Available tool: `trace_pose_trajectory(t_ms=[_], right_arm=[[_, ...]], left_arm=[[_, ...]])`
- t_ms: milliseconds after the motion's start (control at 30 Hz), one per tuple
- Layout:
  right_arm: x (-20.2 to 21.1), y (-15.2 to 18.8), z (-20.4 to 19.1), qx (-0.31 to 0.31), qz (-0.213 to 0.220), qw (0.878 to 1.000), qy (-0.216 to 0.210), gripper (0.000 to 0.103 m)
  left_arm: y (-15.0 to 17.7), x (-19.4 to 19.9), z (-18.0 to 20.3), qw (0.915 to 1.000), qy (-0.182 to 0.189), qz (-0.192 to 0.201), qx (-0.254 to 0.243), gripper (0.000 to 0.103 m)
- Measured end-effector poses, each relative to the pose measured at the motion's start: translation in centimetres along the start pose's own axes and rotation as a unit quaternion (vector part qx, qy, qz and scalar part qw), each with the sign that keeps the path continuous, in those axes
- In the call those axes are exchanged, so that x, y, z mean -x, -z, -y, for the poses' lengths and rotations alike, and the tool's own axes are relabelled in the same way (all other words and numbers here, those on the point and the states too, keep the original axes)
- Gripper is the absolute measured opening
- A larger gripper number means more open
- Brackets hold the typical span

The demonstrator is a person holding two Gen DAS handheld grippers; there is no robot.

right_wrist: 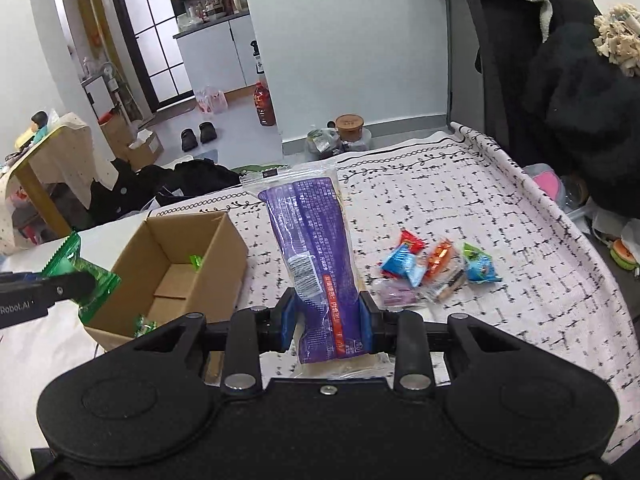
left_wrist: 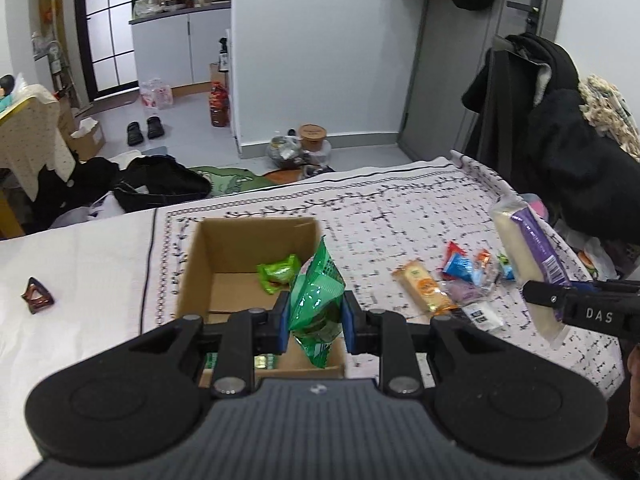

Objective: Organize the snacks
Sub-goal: 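Lower the green packet into the box with the left tool while the right tool drops the purple pack in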

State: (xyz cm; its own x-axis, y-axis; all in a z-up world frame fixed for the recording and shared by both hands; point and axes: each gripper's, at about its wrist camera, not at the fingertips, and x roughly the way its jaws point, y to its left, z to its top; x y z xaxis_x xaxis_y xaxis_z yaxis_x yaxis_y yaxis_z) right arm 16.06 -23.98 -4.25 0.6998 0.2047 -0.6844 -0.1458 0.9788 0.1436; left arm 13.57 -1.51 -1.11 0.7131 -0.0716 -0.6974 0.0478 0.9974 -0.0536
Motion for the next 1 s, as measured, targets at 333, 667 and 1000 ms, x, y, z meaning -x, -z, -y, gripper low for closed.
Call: trace_pose_trajectory(t_ms=[333, 667, 1000], right_arm=[[-2.8, -0.4, -3.8, -0.001, 0.001, 1.0, -0.004, 0.03], [-6.2, -1.4, -8.1, 0.004, -0.017, 0.999, -0.035, 0.03], [-8.6, -1.1, -11.3, -0.01, -0.033, 0.996, -0.088, 0.033]], left_arm=[[0.7, -2.9, -4.1, 0.9996, -0.003, -0.012, 0.026, 0.024], [1.5, -6.9, -6.5, 0.9993, -0.003, -0.031, 0.021, 0.025], [1.2, -8.0, -8.5, 0.9986, -0.012, -0.014, 0.049, 0.033]])
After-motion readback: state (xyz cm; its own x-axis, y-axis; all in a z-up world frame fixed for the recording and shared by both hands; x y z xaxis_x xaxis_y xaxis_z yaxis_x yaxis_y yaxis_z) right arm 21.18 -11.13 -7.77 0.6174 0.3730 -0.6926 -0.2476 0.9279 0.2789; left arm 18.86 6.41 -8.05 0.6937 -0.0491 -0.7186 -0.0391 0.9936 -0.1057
